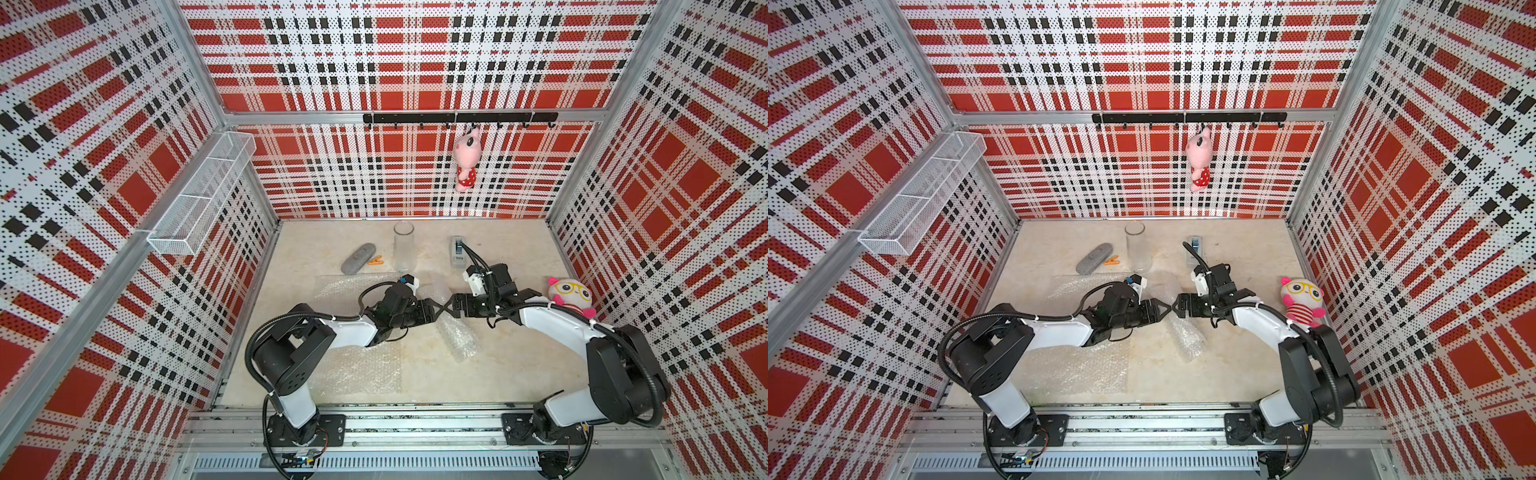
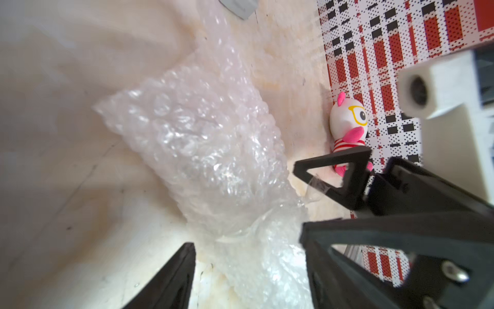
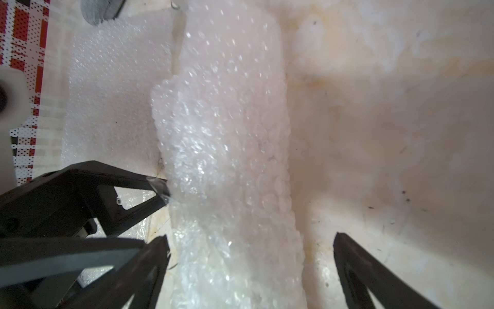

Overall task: Wrap vases in bubble wrap
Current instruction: Stick the tape on the bubble wrap, then pick up the wrapped vase from the center of the board.

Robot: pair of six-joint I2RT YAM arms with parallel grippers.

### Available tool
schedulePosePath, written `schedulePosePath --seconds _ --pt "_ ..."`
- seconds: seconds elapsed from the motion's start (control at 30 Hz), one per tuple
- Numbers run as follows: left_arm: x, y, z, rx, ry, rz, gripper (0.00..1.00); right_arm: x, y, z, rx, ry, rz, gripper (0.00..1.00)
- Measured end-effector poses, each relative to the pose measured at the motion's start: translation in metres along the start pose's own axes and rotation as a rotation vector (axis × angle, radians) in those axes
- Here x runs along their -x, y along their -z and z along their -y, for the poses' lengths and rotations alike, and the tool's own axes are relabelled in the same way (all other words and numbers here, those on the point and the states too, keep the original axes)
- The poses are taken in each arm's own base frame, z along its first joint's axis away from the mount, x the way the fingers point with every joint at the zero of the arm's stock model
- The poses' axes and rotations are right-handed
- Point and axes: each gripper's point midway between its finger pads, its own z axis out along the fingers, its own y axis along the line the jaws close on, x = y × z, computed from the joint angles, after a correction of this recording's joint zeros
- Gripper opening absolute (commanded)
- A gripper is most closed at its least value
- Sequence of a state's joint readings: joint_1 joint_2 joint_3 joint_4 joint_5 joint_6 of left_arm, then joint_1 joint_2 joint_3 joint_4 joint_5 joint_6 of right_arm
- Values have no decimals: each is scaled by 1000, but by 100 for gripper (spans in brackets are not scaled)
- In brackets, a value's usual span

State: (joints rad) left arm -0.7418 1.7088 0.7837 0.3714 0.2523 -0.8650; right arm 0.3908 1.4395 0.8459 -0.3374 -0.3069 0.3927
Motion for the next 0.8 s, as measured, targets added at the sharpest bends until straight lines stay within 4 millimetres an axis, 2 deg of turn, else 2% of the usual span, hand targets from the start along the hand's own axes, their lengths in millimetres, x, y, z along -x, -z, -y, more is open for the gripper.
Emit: schedulePosePath --seconds 0.07,0.17,0.33,0.53,0.8 --pt "12 10 -7 36 5 31 76 12 14 -3 -34 26 44 100" --pt "34 30 -27 120 31 101 74 23 27 -15 -85 77 93 98" --pt "52 63 -72 267 81 185 73 24 21 -42 -154 172 79 100" --pt "38 70 -94 338 89 161 71 16 -7 -59 -278 269 8 100" --pt "31 70 -100 349 92 148 68 0 -33 -58 -371 314 -68 100"
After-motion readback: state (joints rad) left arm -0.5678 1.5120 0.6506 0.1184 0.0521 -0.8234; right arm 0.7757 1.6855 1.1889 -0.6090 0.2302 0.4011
